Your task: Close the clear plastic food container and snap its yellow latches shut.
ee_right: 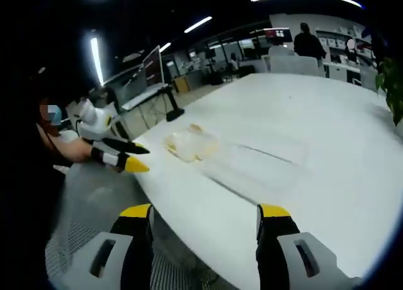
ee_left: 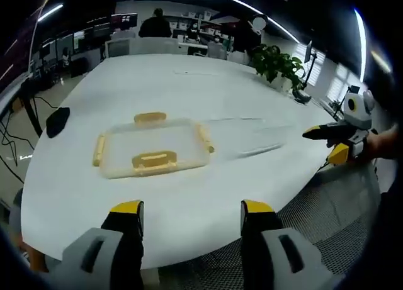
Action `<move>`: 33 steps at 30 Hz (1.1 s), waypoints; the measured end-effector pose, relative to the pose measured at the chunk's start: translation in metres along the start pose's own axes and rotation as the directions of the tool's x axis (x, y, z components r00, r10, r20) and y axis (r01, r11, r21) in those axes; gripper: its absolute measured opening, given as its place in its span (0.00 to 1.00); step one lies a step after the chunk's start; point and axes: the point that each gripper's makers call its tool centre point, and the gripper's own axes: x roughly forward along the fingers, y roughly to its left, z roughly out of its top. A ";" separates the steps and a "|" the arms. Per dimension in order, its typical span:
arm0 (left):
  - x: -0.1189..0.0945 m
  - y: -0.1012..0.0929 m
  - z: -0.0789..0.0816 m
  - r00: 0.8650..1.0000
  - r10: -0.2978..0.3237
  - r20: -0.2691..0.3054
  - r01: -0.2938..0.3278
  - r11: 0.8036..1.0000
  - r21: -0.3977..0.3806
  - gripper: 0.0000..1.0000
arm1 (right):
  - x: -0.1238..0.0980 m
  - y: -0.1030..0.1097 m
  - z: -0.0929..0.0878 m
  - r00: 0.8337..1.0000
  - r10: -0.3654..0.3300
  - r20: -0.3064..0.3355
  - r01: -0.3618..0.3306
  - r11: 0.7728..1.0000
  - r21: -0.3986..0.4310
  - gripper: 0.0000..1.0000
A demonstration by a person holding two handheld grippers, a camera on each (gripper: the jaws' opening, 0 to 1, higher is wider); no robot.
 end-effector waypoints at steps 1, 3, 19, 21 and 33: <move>0.000 -0.001 0.001 1.000 -0.004 0.001 0.004 1.000 0.010 0.61 | 0.000 0.000 0.000 1.000 -0.001 -0.001 0.001 1.000 0.000 0.66; 0.001 -0.005 0.000 1.000 -0.018 -0.001 0.018 1.000 0.015 0.61 | 0.000 0.000 0.000 1.000 -0.001 -0.002 0.001 1.000 0.005 0.66; 0.001 -0.021 0.002 0.993 -0.120 -0.013 0.120 0.993 0.010 0.61 | 0.002 -0.002 -0.005 0.999 -0.037 -0.040 0.034 0.997 -0.064 0.64; 0.000 -0.027 0.009 0.990 -0.144 0.005 0.143 0.984 0.105 0.61 | 0.002 -0.005 0.001 0.998 -0.053 -0.028 0.051 0.996 -0.075 0.62; -0.010 -0.052 0.026 0.959 -0.281 0.038 0.269 0.944 0.192 0.61 | 0.004 0.004 0.061 0.982 -0.077 0.172 0.083 0.996 -0.027 0.57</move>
